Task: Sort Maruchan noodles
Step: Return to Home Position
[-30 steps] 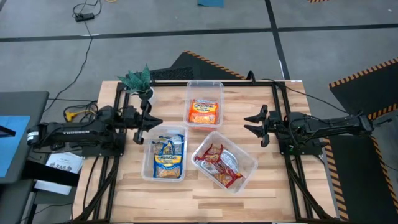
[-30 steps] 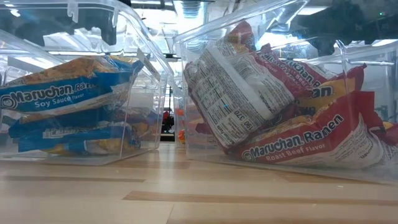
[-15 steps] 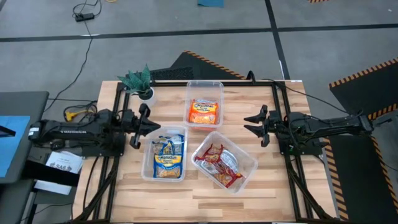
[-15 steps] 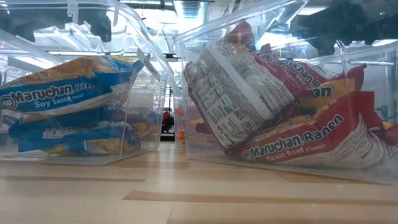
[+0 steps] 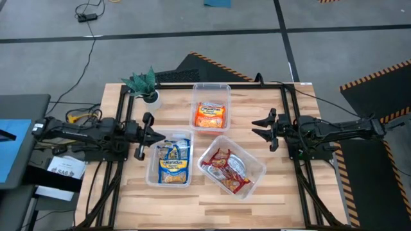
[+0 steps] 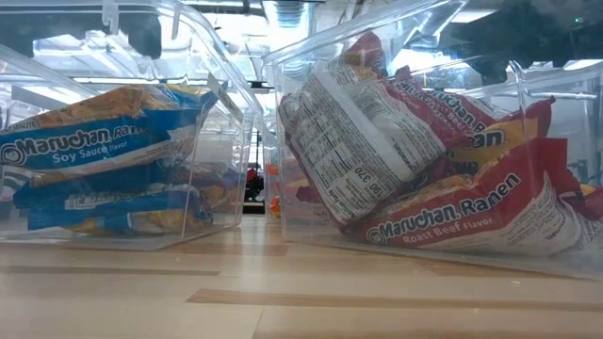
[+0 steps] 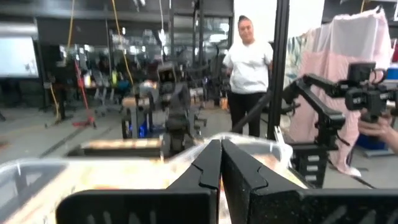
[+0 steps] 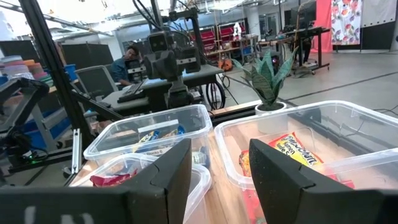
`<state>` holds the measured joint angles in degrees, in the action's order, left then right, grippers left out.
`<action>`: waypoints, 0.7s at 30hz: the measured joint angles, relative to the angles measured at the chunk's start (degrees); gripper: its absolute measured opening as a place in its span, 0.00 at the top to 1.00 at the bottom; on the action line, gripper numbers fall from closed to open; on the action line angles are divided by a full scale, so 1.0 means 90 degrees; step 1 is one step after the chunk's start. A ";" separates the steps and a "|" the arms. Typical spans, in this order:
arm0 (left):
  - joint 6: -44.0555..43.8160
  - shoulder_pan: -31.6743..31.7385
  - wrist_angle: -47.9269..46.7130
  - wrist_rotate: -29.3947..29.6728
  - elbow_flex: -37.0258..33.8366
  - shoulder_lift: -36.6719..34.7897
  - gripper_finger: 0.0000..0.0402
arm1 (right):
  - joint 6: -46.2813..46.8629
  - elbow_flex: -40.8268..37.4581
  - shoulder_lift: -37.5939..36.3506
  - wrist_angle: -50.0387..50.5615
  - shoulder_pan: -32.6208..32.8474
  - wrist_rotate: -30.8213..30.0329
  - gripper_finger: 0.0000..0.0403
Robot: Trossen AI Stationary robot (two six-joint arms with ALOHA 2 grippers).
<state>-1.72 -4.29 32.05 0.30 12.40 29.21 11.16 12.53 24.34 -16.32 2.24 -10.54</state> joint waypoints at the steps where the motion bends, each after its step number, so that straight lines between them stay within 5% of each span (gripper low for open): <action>1: -0.0042 -0.0002 -0.0215 0.0000 0.0000 -0.0091 1.00 | 0.0007 0.0000 0.0000 0.0000 0.0000 0.0002 0.55; 10: -0.0278 -0.0005 -0.1650 0.0000 -0.0001 -0.1506 1.00 | 0.0049 0.0000 0.0000 0.0001 0.0002 0.0012 0.55; 21: -0.0453 -0.0017 -0.1711 -0.0247 -0.1023 -0.3050 1.00 | 0.0062 0.0000 0.0000 0.0002 0.0002 0.0012 0.55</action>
<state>-5.79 -4.45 16.65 -1.92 3.20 1.76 11.72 12.53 24.34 -16.29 2.26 -10.44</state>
